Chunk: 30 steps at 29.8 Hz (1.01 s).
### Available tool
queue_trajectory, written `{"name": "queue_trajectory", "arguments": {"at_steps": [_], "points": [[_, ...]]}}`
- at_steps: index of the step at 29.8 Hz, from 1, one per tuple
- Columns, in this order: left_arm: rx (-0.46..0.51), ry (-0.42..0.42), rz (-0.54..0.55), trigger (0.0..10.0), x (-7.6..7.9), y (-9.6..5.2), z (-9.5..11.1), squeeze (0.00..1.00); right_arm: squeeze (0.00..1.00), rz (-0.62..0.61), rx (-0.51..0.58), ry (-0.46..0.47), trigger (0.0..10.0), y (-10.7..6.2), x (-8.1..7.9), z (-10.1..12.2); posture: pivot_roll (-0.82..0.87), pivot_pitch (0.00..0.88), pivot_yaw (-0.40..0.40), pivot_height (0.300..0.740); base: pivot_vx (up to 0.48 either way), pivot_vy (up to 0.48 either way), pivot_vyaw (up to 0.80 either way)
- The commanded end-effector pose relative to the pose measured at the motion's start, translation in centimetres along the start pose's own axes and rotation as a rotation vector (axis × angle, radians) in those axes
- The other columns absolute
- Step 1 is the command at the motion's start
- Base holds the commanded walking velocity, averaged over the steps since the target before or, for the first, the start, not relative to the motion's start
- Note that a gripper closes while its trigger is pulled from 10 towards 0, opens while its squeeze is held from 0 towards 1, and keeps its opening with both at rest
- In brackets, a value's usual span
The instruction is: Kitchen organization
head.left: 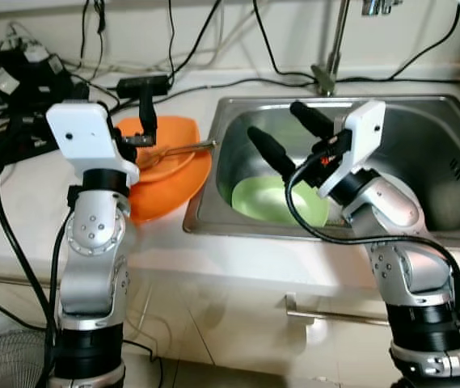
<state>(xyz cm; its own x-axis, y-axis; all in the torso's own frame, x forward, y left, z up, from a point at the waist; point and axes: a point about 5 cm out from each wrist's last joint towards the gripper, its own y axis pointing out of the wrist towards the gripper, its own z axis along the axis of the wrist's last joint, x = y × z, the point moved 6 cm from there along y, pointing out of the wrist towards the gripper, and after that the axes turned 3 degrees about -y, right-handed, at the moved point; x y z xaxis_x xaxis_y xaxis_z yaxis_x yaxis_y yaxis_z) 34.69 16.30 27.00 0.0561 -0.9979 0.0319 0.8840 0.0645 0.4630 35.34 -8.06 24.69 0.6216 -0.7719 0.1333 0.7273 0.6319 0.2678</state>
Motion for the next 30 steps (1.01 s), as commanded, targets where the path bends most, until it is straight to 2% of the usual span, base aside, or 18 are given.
{"name": "queue_trajectory", "arguments": {"at_steps": [1, 5, 6, 10, 30], "points": [[-0.007, 0.015, 0.034, 10.0, -0.88, -0.08, -0.17, 0.00, 0.00, 0.018, 0.012, 0.004, 10.0, 0.13, -0.46, 0.24, -0.08, 0.000, 0.099, 0.740, 0.428, 0.000, 0.00], [-0.011, 0.018, 0.033, 10.0, -0.87, -0.11, -0.23, 0.00, 0.00, 0.019, 0.011, 0.003, 10.0, 0.12, -0.45, 0.22, -0.08, 0.000, 0.099, 0.740, 0.383, 0.181, 0.00], [-0.010, -0.008, 0.037, 10.0, -0.86, -0.16, -0.26, 0.00, 0.00, 0.018, 0.010, 0.003, 10.0, 0.13, -0.45, 0.21, -0.08, 0.000, 0.101, 0.740, 0.296, 0.000, 0.00], [-0.009, 0.015, 0.030, 10.0, -0.76, -0.22, -0.26, 0.00, 0.00, 0.018, 0.009, 0.002, 10.0, 0.11, -0.44, 0.16, -0.08, 0.000, 0.102, 0.740, 0.000, 0.000, 0.00], [-0.039, 0.013, 0.027, 10.0, -0.79, -0.29, -1.02, 0.00, 0.00, 0.010, 0.006, 0.007, 10.0, 0.15, -0.38, -0.06, -0.08, 0.000, 0.108, 0.740, 0.000, 0.000, 0.00]]}}
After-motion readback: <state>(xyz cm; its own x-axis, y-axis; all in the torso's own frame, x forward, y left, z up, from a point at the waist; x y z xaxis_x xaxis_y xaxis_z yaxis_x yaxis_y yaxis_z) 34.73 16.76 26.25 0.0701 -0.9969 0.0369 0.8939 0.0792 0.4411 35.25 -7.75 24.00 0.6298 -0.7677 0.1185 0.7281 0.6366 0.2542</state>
